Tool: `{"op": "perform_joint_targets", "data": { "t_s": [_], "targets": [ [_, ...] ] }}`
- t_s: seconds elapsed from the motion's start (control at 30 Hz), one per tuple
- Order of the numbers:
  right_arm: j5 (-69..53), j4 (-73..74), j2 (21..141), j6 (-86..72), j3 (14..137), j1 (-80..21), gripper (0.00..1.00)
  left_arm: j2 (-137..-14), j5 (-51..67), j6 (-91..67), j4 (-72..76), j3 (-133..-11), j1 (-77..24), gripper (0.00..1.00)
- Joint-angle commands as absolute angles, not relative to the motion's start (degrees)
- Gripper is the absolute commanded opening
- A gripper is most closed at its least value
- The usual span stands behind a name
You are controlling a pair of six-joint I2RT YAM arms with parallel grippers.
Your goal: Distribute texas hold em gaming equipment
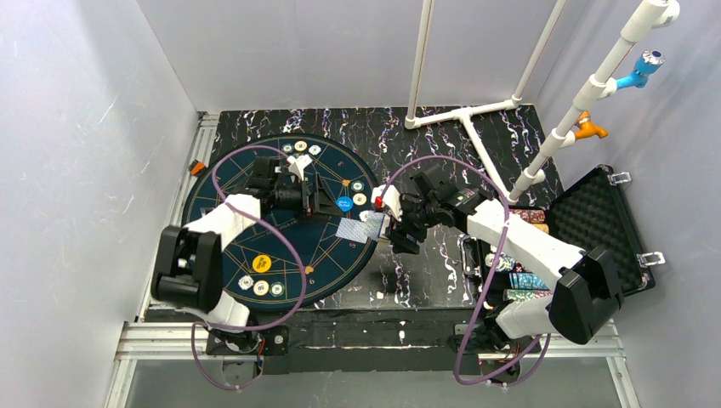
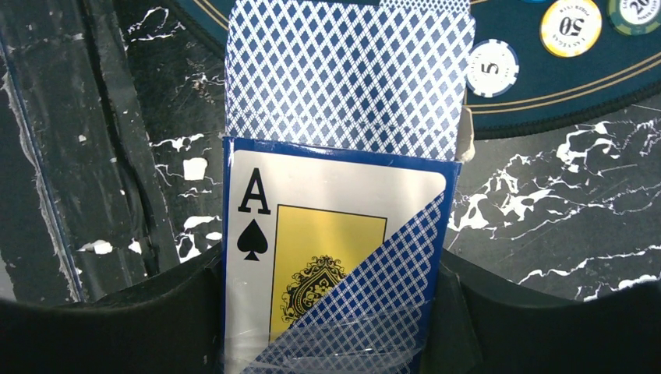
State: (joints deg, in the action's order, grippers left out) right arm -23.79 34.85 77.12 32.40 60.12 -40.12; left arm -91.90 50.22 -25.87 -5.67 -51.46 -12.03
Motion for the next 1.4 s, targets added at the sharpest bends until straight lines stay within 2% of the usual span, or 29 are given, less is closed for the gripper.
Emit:
{"op": "perform_joint_targets", "data": {
  "t_s": [0.0, 0.27, 0.37, 0.5, 0.7, 0.97, 1.1, 1.17, 1.27, 1.3, 1.37],
  "targets": [
    [-28.09, 35.49, 77.78, 35.43, 62.61, -41.13, 0.01, -81.36, 64.91, -28.68, -1.04, -49.08, -13.30, 0.86],
    [-29.10, 34.37, 79.40, 35.23, 64.17, -42.71, 0.01, -80.88, 64.28, -31.25, 2.17, -49.75, -22.59, 0.83],
    [-29.99, 33.95, 79.46, 34.66, 64.74, -42.79, 0.01, -82.74, 62.75, -31.83, 2.20, -50.63, -25.56, 0.79],
    [-30.70, 34.15, 78.96, 34.41, 65.20, -42.79, 0.01, -84.84, 61.54, -32.86, 2.03, -50.91, -27.26, 0.69],
    [-31.03, 34.76, 77.85, 34.79, 65.18, -42.72, 0.01, -84.05, 61.08, -32.56, 1.46, -49.76, -26.42, 0.46],
    [-30.98, 35.24, 76.73, 34.87, 64.93, -42.63, 0.01, -83.05, 61.41, -33.31, 1.57, -47.78, -22.17, 0.31],
    [-31.05, 35.33, 76.86, 34.85, 64.91, -42.63, 0.01, -82.09, 62.63, -33.11, 2.09, -47.46, -21.13, 0.32],
    [-30.96, 35.37, 77.10, 34.93, 64.86, -42.63, 0.01, -81.10, 63.94, -32.87, 2.46, -47.59, -21.11, 0.39],
    [-30.81, 35.34, 77.61, 35.11, 64.70, -42.60, 0.01, -80.00, 65.10, -33.10, 2.72, -48.41, -21.34, 0.60],
    [-30.91, 35.21, 77.77, 35.14, 64.69, -42.67, 0.01, -80.26, 64.92, -33.29, 2.72, -49.00, -21.75, 0.63],
    [-31.40, 35.00, 78.08, 35.09, 64.88, -42.71, 0.01, -81.06, 63.51, -33.23, 2.81, -49.82, -22.91, 0.64]
  ]
}}
